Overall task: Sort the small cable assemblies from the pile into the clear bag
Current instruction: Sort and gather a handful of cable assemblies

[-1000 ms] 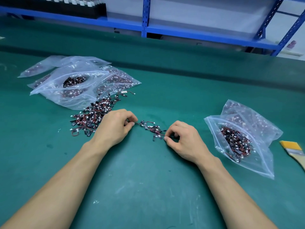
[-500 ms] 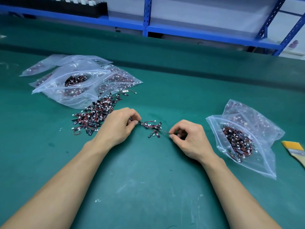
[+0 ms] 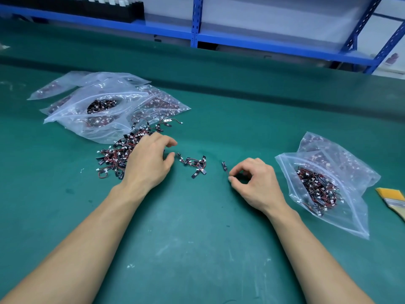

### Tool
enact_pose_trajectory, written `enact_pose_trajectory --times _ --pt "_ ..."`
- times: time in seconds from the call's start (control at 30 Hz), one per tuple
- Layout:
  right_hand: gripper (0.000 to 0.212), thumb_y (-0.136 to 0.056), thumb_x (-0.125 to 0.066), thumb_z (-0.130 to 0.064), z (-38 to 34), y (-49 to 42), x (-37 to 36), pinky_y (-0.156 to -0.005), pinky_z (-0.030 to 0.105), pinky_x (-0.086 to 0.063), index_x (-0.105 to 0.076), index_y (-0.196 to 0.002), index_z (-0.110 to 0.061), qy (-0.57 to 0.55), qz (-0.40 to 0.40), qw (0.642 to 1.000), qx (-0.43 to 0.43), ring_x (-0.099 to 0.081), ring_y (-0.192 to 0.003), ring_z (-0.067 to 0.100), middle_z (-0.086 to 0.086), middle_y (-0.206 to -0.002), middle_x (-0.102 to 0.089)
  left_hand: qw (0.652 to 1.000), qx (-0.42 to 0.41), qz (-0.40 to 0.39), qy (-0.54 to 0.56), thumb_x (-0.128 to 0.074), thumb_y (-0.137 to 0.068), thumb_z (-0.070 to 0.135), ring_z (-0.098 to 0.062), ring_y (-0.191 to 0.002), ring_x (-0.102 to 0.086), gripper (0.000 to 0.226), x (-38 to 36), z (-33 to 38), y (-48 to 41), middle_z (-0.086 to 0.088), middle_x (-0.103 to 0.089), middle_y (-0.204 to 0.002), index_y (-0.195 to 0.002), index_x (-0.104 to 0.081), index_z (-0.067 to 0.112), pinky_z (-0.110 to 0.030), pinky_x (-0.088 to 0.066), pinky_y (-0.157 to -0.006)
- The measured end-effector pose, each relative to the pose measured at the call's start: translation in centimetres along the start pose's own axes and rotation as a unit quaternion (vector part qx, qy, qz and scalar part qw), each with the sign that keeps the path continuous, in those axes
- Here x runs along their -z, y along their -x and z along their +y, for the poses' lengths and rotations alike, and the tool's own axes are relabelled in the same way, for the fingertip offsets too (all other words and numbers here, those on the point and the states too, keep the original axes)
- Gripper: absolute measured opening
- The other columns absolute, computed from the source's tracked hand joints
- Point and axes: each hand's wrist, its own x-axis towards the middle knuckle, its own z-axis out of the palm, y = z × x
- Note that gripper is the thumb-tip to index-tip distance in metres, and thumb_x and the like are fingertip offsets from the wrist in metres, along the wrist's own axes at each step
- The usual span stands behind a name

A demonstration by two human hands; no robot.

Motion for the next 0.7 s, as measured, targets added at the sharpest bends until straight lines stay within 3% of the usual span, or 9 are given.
enact_pose_trajectory --times 0.13,0.23,0.33,0.53,0.7 --pt "0.009 -0.078 -0.079 -0.020 -0.1 0.0 -0.1 -0.083 0.023 -0.044 -0.072 -0.081 -0.025 -0.003 -0.010 1.000 0.000 -0.053 -0.093 0.013 -0.013 -0.089 -0.066 0.993 -0.089 -0.072 -0.024 -0.063 -0.092 0.033 -0.020 -0.115 -0.045 0.035 -0.5 1.4 0.4 0.010 -0.060 -0.123 -0.127 -0.062 0.027 -0.041 -0.039 -0.099" --pt "0.006 -0.081 -0.077 -0.019 -0.1 -0.1 -0.2 -0.084 0.026 -0.045 -0.073 -0.085 -0.023 0.003 -0.018 1.000 0.001 -0.053 -0.094 0.014 -0.012 -0.090 -0.066 0.987 -0.107 -0.106 -0.049 -0.058 -0.096 0.040 -0.016 -0.117 -0.043 0.031 -1.3 1.9 0.4 0.016 -0.059 -0.121 -0.127 -0.063 0.036 -0.036 -0.034 -0.098" --pt "0.007 -0.083 -0.076 -0.020 0.0 -0.1 -0.3 -0.083 0.025 -0.045 -0.074 -0.089 -0.023 0.011 -0.024 1.000 0.003 -0.052 -0.092 0.013 -0.012 -0.089 -0.065 0.989 -0.114 -0.083 -0.050 -0.059 -0.097 0.036 -0.018 -0.109 -0.046 0.022 -1.3 1.8 0.3 0.015 -0.062 -0.109 -0.117 -0.068 0.036 -0.035 -0.032 -0.093" --pt "0.013 -0.087 -0.073 -0.024 0.0 -0.2 -0.6 -0.081 0.025 -0.041 -0.077 -0.100 -0.026 0.031 -0.052 0.998 0.007 -0.047 -0.092 0.011 -0.012 -0.089 -0.063 0.997 -0.081 -0.020 0.002 -0.062 -0.096 0.026 -0.024 -0.091 -0.051 0.015 -0.6 1.2 0.0 0.005 -0.069 -0.093 -0.106 -0.073 0.024 -0.042 -0.044 -0.086" --pt "0.010 -0.089 -0.070 -0.024 0.0 -0.3 -0.5 -0.078 0.027 -0.042 -0.077 -0.096 -0.027 0.053 -0.050 0.997 -0.001 -0.047 -0.088 0.014 -0.012 -0.082 -0.063 0.996 -0.045 0.060 0.045 -0.064 -0.094 0.023 -0.021 -0.082 -0.050 0.012 0.0 0.9 -0.1 0.005 -0.070 -0.089 -0.103 -0.073 0.022 -0.037 -0.043 -0.080"
